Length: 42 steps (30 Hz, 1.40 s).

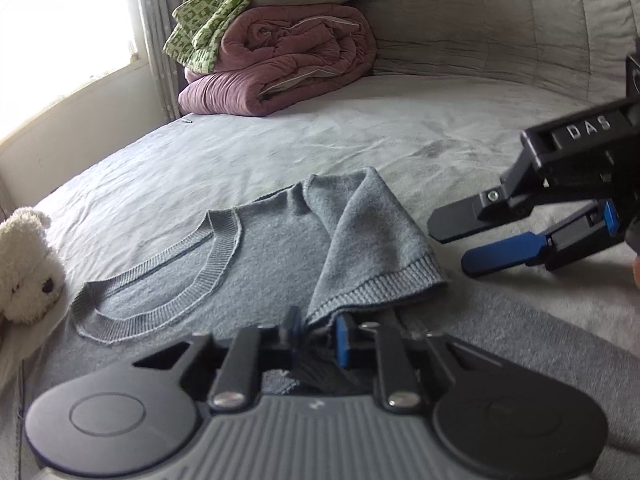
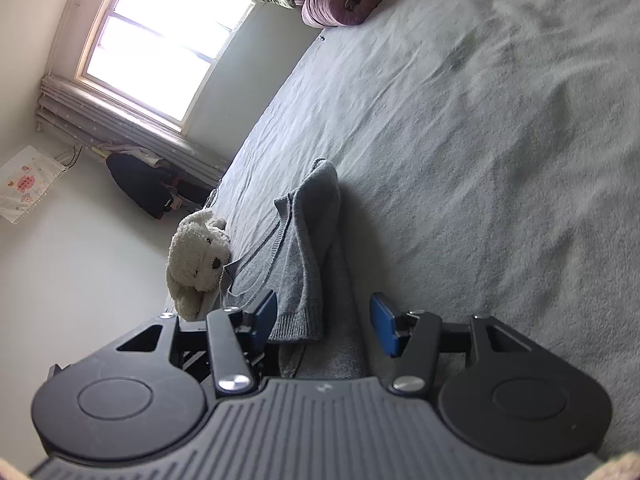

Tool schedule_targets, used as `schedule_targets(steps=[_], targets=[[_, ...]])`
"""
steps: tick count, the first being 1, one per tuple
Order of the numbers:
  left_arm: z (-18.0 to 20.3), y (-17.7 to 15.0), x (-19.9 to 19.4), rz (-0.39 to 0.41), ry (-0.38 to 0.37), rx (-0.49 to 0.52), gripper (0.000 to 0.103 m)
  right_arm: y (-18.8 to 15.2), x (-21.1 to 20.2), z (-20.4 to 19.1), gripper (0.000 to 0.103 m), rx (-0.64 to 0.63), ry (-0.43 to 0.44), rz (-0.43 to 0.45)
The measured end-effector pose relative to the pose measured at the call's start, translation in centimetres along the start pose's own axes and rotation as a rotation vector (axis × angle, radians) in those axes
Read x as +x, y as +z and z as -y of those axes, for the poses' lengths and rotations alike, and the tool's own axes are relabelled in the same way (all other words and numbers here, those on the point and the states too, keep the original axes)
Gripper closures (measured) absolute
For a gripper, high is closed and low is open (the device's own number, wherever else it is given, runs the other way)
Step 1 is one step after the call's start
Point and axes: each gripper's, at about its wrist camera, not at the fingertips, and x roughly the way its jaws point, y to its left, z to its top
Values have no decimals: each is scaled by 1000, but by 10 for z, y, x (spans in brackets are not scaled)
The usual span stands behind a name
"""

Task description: Fold clothes

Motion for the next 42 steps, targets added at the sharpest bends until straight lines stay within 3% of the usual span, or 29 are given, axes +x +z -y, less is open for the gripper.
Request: schedule_targets(steps=[3,6,8,9,12,16,25,38,42], targets=[[-24,-4,-3,32,-13,-233,100,0,0,0,46,-2,2,-2],[-62,-23,0,42,-81,-610,100,-1,0,0,46,-13,-4,0],[-81,-40,10,36,-166,-804,100,-2,1,-2,45,-25,-12,3],[-86,-46,15,38,-194,-850,99,-3,2,-3,44,-33,-17,5],[-88,-56,24,78,-234,-875,97,-5,2,-6,44,-51,-28,27],[-77,-56,22,121,-224,-830,93,-7,-2,-13,44,-86,-27,82],[-88,-59,29,83,-287,-889,99,-27,15,-23,44,-186,-96,85],[-86,-57,28,81,-264,-862,99,-33,21,-29,44,-230,-121,99],[-81,-53,27,85,-240,-819,98,-29,13,-27,44,-214,-87,75]])
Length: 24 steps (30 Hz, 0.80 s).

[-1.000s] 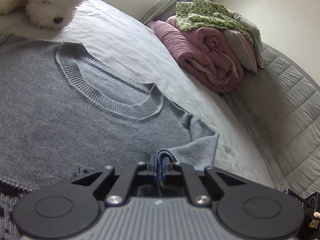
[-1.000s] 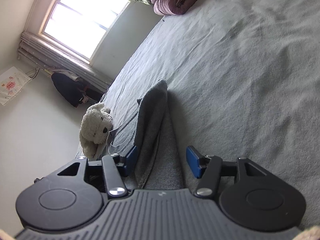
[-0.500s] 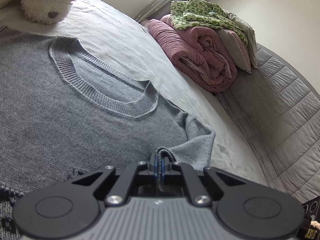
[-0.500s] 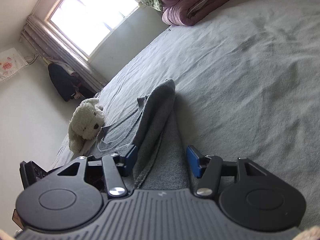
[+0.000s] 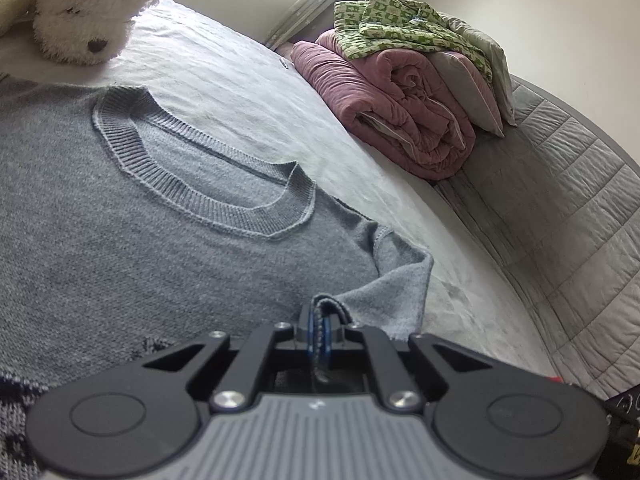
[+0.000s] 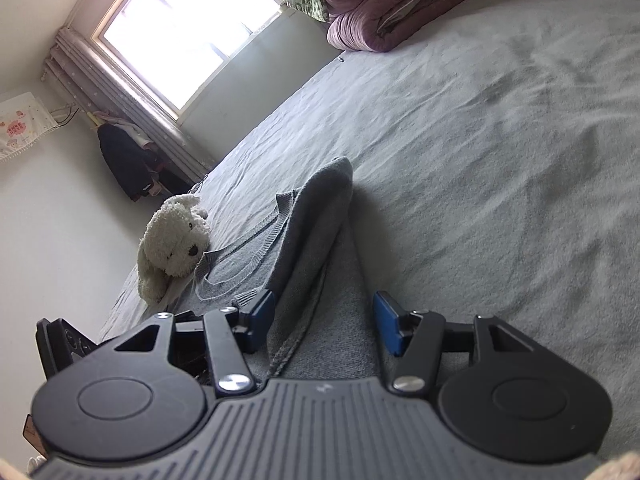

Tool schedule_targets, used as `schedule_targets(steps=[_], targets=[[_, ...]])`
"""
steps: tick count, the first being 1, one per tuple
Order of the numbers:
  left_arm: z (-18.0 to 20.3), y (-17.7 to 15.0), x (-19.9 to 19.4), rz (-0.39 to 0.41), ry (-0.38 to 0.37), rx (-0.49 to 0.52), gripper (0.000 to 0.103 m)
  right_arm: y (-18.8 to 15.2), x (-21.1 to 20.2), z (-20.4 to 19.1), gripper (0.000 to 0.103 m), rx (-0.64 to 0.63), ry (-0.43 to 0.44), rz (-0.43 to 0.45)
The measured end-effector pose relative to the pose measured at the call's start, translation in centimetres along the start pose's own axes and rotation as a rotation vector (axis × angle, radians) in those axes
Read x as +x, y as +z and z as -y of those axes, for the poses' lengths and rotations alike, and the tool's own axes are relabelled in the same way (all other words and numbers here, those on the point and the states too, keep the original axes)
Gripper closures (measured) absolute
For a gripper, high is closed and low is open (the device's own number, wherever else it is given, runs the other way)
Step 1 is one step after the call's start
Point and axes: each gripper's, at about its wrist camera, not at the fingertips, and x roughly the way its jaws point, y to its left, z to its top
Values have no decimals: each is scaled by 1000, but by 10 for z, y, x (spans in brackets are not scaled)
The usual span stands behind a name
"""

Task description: Fold clothes

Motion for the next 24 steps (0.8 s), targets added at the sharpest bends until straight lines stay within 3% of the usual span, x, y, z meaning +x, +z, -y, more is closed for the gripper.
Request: schedule_targets(steps=[3,6,9,10,11,16,22,24], targets=[[4,1,-1,1,11,31,95,8,-12,-4,44,-82,113,-37],[10,2,-4,-1,38,79,90,7,-29,-21,44,-269,250,-77],[24,3,-7,-5,79,184,72,-2,-40,-38,44,-433,351,-110],[30,3,-7,-9,90,228,61,-6,-40,-43,44,-466,367,-125],[37,3,-7,-14,112,291,54,-9,-37,-47,44,-489,371,-147],[61,-2,-1,-62,189,575,49,-27,-21,-54,44,-616,302,-232],[68,-1,3,-101,147,761,47,-36,-10,-46,47,-677,180,-277],[72,-3,6,-110,122,799,47,-39,-11,-46,46,-700,181,-277]])
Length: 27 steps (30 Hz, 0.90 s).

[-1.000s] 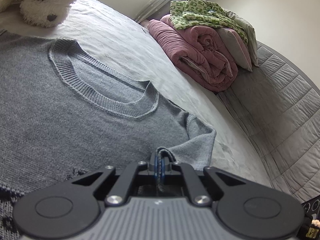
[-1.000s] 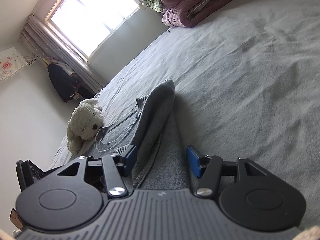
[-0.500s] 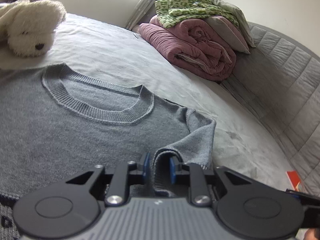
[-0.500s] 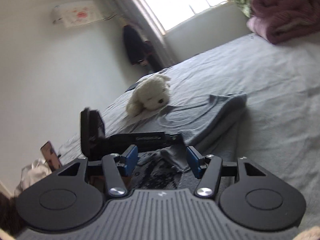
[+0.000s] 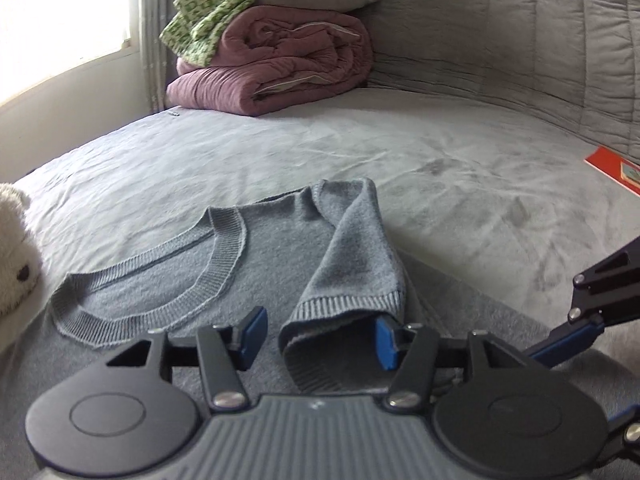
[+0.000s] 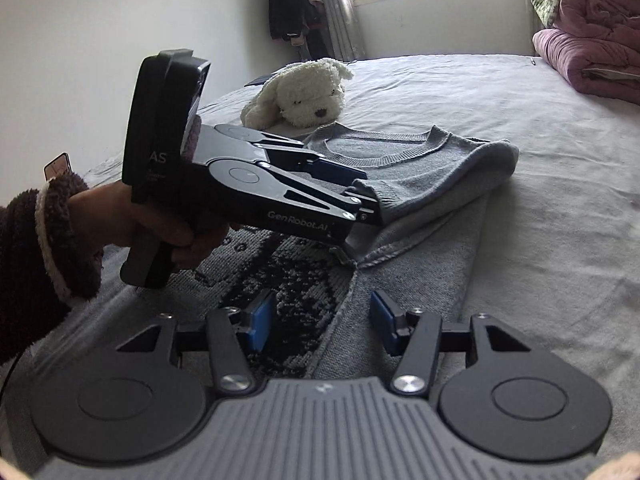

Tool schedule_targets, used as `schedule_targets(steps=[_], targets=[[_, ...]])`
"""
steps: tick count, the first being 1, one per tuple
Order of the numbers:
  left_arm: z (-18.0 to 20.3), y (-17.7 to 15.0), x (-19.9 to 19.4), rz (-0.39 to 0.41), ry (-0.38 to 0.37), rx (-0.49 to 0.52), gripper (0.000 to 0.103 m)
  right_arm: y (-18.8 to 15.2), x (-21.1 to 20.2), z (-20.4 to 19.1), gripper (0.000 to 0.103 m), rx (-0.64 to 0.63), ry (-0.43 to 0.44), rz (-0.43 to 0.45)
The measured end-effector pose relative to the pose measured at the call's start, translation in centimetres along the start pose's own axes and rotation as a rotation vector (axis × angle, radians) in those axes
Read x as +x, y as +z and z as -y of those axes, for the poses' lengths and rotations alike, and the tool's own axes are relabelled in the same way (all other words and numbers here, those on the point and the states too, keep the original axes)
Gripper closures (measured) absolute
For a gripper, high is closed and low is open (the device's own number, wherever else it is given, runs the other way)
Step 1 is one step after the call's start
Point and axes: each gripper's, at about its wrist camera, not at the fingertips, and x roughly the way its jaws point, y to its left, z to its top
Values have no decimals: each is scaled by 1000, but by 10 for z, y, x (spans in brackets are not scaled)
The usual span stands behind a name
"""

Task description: Fold clothes

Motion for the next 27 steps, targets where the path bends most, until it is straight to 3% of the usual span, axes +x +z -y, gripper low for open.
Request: schedule_targets(steps=[1,3,4,5,7,9,13,18,20,22,24,27], targets=[[3,1,2,0,-1,18,48,-1,0,-1,47,-11,-1,-2],[6,4,6,-8,-8,26,60,-1,1,-1,50,-16,-18,-7],[3,7,7,-15,-3,-17,83,-1,1,0,55,-19,-27,-10],[-1,9,8,-21,4,-61,95,-2,1,0,62,-22,-35,-12],[-11,9,7,-3,38,-167,99,-1,0,-1,69,-30,-49,-17],[-29,5,5,15,38,-348,99,0,-2,-2,73,-41,-61,-20],[-76,-27,4,36,-19,-888,99,-1,-2,-6,75,-61,-80,-35],[-81,-43,6,55,-76,-961,92,-1,-2,-7,75,-71,-86,-40],[-77,-41,4,86,-88,-944,68,-2,-2,-7,77,-72,-88,-41],[-71,-35,2,110,-67,-885,59,-2,-1,-5,80,-69,-93,-42],[-65,-27,4,109,-25,-790,59,-2,0,-4,83,-64,-97,-42],[-61,-21,7,87,31,-706,69,0,2,-5,93,-54,-101,-36]])
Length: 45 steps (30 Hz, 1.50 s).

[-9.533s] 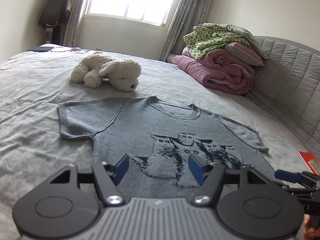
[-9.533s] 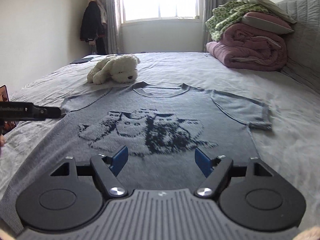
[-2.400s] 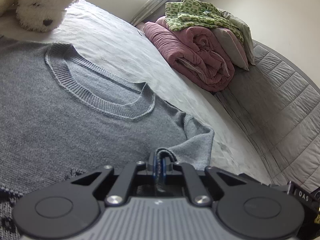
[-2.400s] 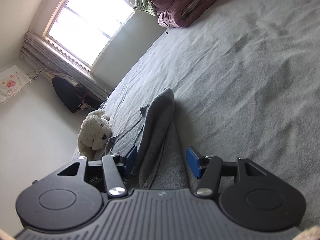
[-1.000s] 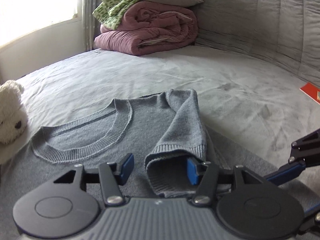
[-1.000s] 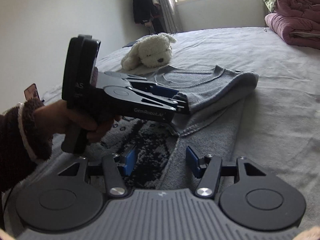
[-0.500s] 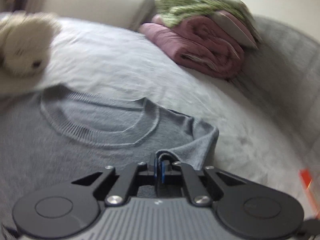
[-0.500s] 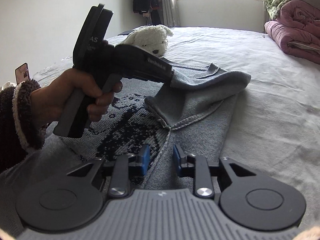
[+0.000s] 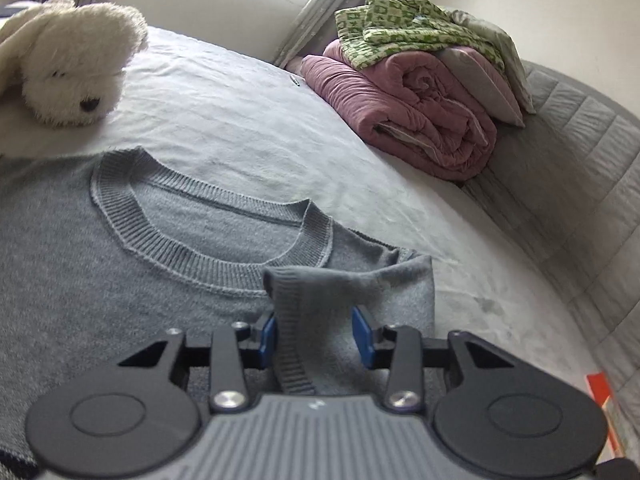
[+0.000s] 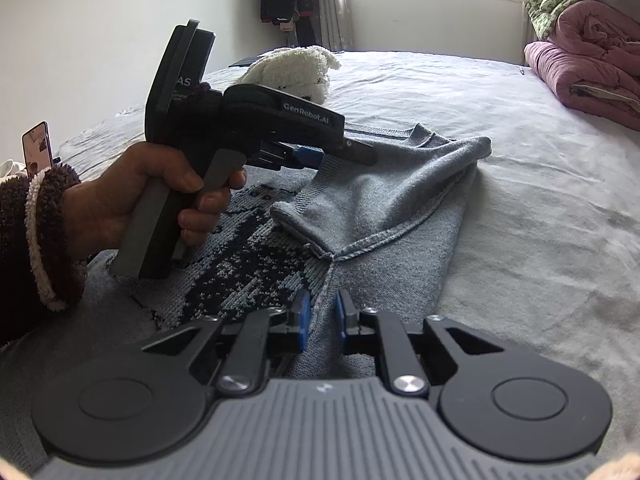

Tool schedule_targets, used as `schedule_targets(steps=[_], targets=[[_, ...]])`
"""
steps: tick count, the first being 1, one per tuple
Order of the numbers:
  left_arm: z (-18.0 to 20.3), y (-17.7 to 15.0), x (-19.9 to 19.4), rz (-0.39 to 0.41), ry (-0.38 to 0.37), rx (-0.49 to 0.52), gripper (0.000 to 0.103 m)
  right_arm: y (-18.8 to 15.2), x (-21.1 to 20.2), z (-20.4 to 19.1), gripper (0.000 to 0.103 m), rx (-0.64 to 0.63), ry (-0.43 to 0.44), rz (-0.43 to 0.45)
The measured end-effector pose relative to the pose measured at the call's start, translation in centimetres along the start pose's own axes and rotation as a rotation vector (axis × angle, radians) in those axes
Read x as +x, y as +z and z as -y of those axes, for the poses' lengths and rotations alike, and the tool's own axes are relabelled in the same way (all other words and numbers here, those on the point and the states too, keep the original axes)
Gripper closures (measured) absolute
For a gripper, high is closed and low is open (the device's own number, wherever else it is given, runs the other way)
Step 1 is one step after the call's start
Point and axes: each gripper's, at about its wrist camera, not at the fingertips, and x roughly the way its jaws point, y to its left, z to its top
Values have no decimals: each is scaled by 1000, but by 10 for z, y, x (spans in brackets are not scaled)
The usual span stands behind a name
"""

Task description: Fold clothes

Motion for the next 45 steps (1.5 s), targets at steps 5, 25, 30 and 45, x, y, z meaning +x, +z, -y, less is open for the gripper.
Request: schedule_targets(steps=[5,25,30,45], targets=[[-7,8,-3,26,42,-45,100,4,-6,4,98,44,14,43],[-25,15,-13,75,233,15,99,15,15,3,98,157,107,43],[-30,10,-26,40,190,-66,94,17,15,0,88,163,117,46],[-40,-35,-103,38,134,-47,68,25,22,-45,60,-60,31,151]])
